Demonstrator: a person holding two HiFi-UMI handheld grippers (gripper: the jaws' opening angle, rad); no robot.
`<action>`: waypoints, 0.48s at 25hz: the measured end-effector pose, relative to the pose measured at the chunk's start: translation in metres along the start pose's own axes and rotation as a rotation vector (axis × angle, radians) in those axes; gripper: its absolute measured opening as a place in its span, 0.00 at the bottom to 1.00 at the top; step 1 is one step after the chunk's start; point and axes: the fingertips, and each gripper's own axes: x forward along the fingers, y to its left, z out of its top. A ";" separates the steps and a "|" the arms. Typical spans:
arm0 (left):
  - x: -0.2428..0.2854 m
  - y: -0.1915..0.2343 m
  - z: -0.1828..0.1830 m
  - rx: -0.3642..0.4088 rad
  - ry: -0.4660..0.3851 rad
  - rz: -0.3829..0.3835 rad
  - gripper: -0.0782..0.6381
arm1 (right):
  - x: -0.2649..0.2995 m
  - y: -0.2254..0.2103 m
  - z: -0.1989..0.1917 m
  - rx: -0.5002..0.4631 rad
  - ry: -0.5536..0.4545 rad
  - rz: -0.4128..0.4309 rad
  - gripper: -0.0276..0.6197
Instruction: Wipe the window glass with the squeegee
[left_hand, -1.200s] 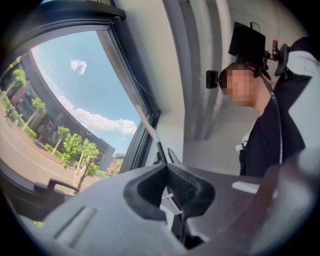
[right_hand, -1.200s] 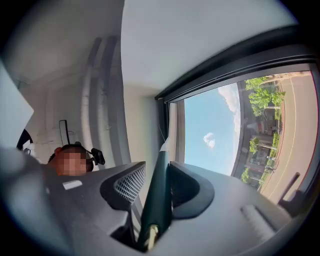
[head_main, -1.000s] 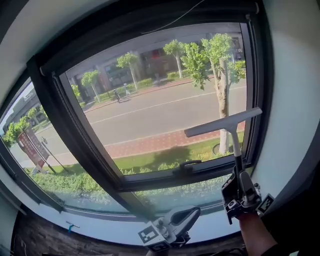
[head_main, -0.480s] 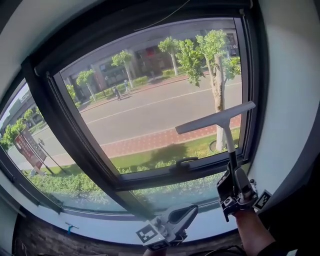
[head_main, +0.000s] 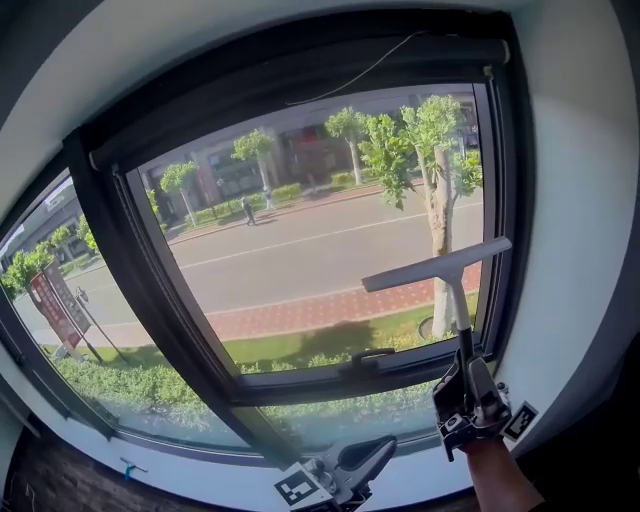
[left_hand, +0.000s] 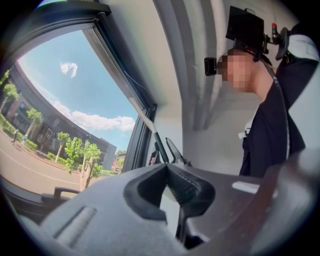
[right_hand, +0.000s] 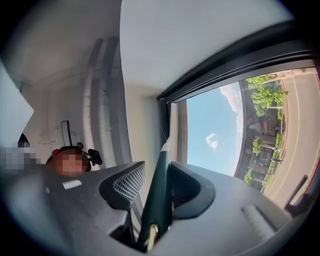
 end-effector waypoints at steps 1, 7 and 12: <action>0.002 0.001 0.002 0.005 0.001 0.005 0.11 | 0.002 -0.002 0.004 -0.011 -0.001 0.001 0.30; 0.019 0.007 0.020 0.055 -0.003 0.019 0.11 | -0.022 -0.038 0.036 -0.090 -0.005 -0.009 0.30; 0.042 0.014 0.035 0.107 0.007 0.027 0.11 | 0.003 -0.046 0.055 -0.087 0.006 0.030 0.30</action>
